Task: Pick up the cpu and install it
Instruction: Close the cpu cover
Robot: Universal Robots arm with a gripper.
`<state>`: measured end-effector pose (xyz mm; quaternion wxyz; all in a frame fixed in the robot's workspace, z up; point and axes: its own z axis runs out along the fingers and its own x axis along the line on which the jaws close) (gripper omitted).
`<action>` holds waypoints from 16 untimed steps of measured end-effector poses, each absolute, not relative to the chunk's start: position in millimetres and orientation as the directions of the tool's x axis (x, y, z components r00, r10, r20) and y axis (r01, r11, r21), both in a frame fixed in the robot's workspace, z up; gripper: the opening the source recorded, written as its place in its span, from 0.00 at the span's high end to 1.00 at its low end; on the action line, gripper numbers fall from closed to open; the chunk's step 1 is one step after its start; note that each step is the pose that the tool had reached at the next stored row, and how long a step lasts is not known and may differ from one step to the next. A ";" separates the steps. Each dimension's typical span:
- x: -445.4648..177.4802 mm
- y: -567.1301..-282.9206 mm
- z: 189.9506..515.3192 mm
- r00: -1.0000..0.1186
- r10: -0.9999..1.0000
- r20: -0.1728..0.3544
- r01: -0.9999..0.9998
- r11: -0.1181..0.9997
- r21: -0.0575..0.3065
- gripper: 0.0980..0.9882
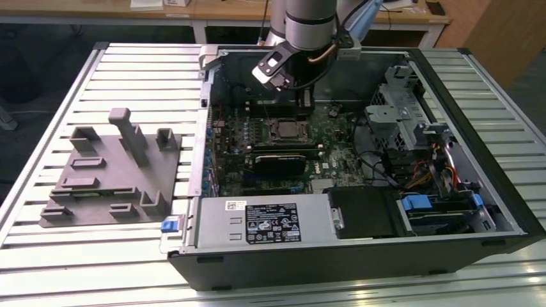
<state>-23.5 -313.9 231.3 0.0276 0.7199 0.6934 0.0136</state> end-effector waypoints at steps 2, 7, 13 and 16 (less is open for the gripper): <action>-26.9 -313.9 230.2 0.039 0.999 -0.019 0.998 -0.038 0.059 0.99; -37.8 -313.8 228.6 0.040 0.999 -0.019 0.998 -0.039 0.059 0.99; -48.1 -313.8 227.5 0.042 0.999 -0.019 0.997 -0.041 0.059 0.99; -50.5 -313.8 227.0 0.043 0.999 -0.019 0.997 -0.042 0.059 0.99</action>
